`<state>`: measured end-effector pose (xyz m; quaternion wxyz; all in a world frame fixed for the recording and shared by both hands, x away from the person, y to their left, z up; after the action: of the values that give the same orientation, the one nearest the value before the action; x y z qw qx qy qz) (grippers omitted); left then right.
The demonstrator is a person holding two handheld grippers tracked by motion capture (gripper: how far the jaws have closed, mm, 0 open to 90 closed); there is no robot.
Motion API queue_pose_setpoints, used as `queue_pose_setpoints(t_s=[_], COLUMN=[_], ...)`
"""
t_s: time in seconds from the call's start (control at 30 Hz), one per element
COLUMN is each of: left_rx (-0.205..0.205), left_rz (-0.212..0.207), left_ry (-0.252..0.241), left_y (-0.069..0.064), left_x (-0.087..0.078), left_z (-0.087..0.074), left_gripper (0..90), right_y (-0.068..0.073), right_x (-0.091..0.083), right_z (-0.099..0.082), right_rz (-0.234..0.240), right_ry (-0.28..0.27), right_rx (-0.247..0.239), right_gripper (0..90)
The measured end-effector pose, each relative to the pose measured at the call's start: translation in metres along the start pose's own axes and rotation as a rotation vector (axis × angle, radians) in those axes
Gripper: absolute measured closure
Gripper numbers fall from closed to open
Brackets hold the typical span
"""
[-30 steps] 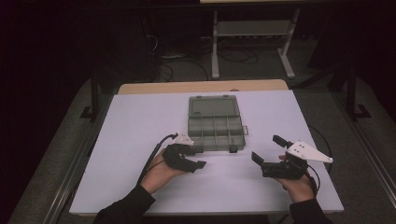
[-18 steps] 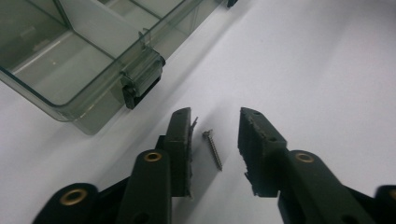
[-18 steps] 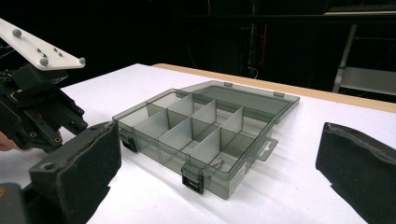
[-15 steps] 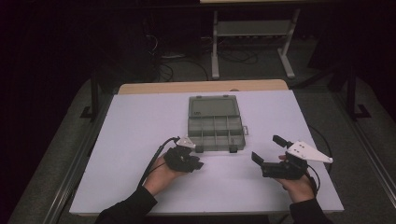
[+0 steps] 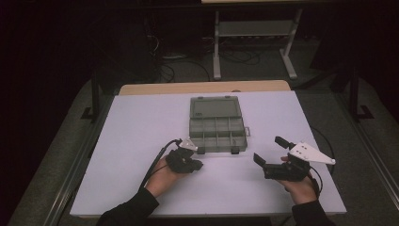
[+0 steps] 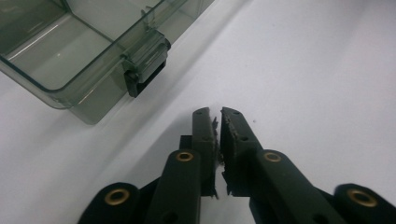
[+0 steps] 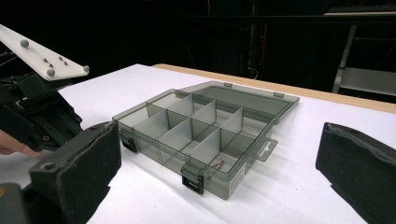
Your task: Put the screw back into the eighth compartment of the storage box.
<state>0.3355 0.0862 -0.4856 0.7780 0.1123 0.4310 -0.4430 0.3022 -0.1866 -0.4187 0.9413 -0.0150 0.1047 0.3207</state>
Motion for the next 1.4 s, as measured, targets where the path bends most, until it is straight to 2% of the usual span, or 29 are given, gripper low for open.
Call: queue_pose_setpoints(t_s=[0.23, 0.3, 0.33, 0.47, 0.53, 0.67, 0.7, 0.77, 0.83, 0.93, 1.2, 1.4], left_rx=[0.011, 0.001, 0.013, 0.006, 0.015, 0.005, 0.015, 0.008, 0.025, 0.023, 0.046, 0.071], left_rz=[0.008, -0.004, -0.008, -0.018, -0.027, -0.047, -0.050, -0.062, -0.068, -0.080, -0.105, -0.119], left_ry=[0.002, -0.001, 0.009, -0.014, -0.024, -0.074, -0.071, -0.083, -0.083, -0.099, -0.121, -0.144], left_y=[0.001, 0.001, 0.002, 0.001, 0.001, -0.005, -0.005, -0.008, -0.009, -0.012, -0.015, -0.018], left_x=[0.000, 0.000, -0.001, -0.007, -0.011, -0.018, -0.020, -0.022, -0.024, -0.024, -0.025, -0.019], left_z=[0.000, 0.000, 0.000, 0.005, 0.009, 0.021, 0.023, 0.028, 0.033, 0.042, 0.073, 0.097], left_gripper=[87.9, 88.1, 88.1, 88.1, 88.1, 88.1, 88.2, 88.2, 88.3, 88.3, 88.3, 88.3], right_y=[0.000, 0.000, 0.000, 0.000, 0.000, 0.000, 0.000, 0.000, 0.000, 0.000, -0.001, -0.002], right_x=[0.000, 0.000, 0.000, 0.000, 0.000, 0.000, 0.000, 0.001, 0.001, 0.001, 0.001, -0.003], right_z=[0.000, 0.000, 0.000, 0.000, 0.000, 0.000, 0.000, 0.000, 0.000, 0.000, -0.002, -0.002], right_rz=[0.000, 0.000, 0.000, 0.000, -0.001, -0.002, -0.002, -0.003, -0.004, -0.004, -0.006, -0.008], right_ry=[0.002, -0.001, 0.000, -0.001, 0.001, -0.002, -0.002, 0.000, 0.000, 0.001, 0.007, 0.003], right_rx=[-0.001, -0.002, -0.002, -0.002, -0.001, -0.001, 0.000, -0.002, -0.002, -0.003, 0.001, -0.003], right_gripper=[0.0, 0.0, 0.0, 0.0, 0.0, 0.0, 0.0, 0.0, 0.0, 0.0, 0.0, 0.0])
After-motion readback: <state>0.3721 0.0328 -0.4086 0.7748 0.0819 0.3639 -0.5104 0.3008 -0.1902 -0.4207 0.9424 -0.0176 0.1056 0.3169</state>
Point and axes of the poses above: each handheld gripper's, and its own axes: x roughly forward along the jaws, z roughly out of its top, y roughly to its left, the point moved 6 cm from there along x, roughly forward along the jaws, and after that the axes turned 4 degrees about -x, right-handed, at the moved point
